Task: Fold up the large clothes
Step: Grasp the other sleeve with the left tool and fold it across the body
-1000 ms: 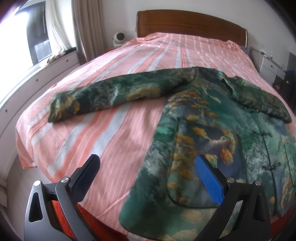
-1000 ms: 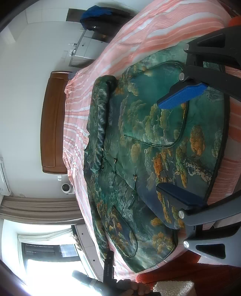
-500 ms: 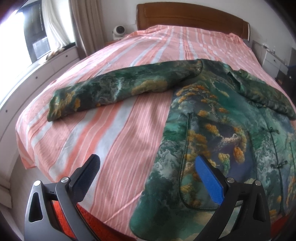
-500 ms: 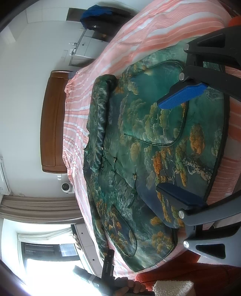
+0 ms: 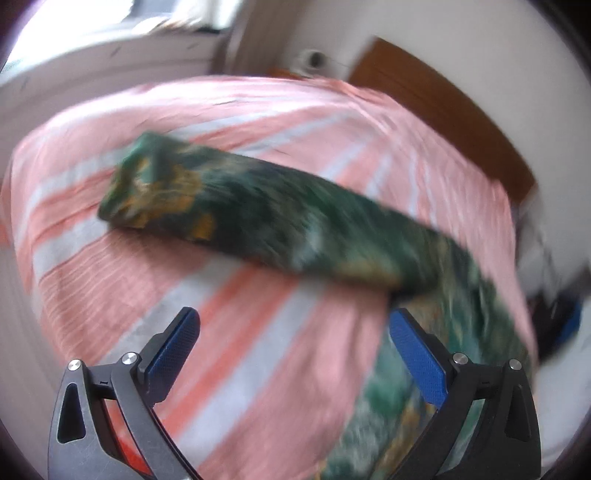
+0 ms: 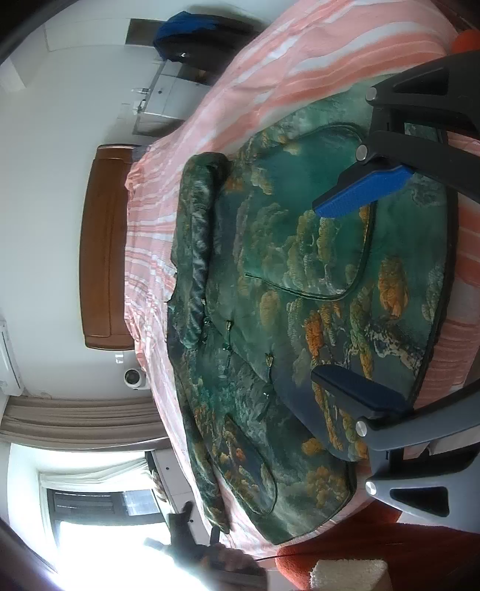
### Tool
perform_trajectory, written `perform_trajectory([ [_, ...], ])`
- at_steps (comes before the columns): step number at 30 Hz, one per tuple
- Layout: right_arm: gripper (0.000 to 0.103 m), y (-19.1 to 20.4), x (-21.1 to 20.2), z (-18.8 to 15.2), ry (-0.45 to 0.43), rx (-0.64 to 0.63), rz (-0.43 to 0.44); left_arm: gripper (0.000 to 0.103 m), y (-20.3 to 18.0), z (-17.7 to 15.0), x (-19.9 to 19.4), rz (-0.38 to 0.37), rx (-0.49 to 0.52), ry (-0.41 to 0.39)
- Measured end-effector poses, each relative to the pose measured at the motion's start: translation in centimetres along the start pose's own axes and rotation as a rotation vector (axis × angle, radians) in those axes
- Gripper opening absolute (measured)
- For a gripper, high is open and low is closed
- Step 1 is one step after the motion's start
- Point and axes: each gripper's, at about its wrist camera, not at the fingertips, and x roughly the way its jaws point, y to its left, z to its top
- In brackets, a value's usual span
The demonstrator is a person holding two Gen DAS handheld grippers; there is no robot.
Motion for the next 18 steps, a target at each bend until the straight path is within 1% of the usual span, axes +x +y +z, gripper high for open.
perform_trajectory([
  [1, 0.081, 0.0, 0.1, 0.0, 0.002, -0.001, 0.000, 0.102, 1.1, 1.0, 1.1, -0.010, -0.037, 0.016],
  [3, 0.081, 0.3, 0.2, 0.1, 0.006, -0.010, -0.001, 0.102, 2.2, 2.3, 3.2, -0.015, -0.078, 0.054],
  [5, 0.081, 0.7, 0.6, 0.0, 0.015, -0.025, 0.004, 0.102, 3.0, 3.4, 5.6, -0.042, -0.108, 0.092],
  [6, 0.081, 0.9, 0.7, 0.0, 0.020, -0.030, 0.006, 0.102, 3.5, 3.9, 6.9, -0.037, -0.128, 0.104],
  [8, 0.081, 1.3, 1.0, -0.1, 0.030, -0.043, 0.010, 0.102, 5.0, 4.8, 9.2, 0.020, -0.207, 0.098],
  [10, 0.081, 1.9, 1.0, -0.3, 0.036, -0.070, 0.011, 0.102, 5.9, 5.3, 9.8, 0.025, -0.281, 0.059],
  [11, 0.081, 2.0, 1.0, -0.3, 0.036, -0.077, 0.010, 0.101, 5.9, 5.9, 9.8, 0.029, -0.316, 0.025],
  [12, 0.081, 2.2, 1.0, -0.4, 0.035, -0.084, 0.010, 0.096, 5.7, 6.3, 9.7, 0.032, -0.328, 0.007],
  [13, 0.081, 2.2, 0.9, -0.4, 0.034, -0.085, 0.014, 0.087, 4.9, 7.1, 9.4, 0.035, -0.322, -0.025],
  [14, 0.081, 2.2, 1.0, -0.4, 0.035, -0.084, 0.017, 0.057, 4.2, 7.8, 9.2, 0.041, -0.300, -0.038],
  [15, 0.081, 2.1, 1.1, -0.4, 0.038, -0.077, 0.023, 0.023, 2.3, 9.1, 9.1, 0.061, -0.226, -0.037],
  [16, 0.081, 2.0, 1.2, -0.4, 0.038, -0.068, 0.029, 0.012, 0.7, 10.1, 8.8, 0.078, -0.162, -0.033],
  [17, 0.081, 1.8, 1.3, -0.3, 0.038, -0.062, 0.032, 0.012, -2.5, 11.5, 7.8, 0.086, -0.066, -0.057],
  [18, 0.081, 1.6, 1.3, -0.2, 0.035, -0.049, 0.037, 0.011, -5.0, 12.3, 6.8, 0.089, 0.001, -0.092],
])
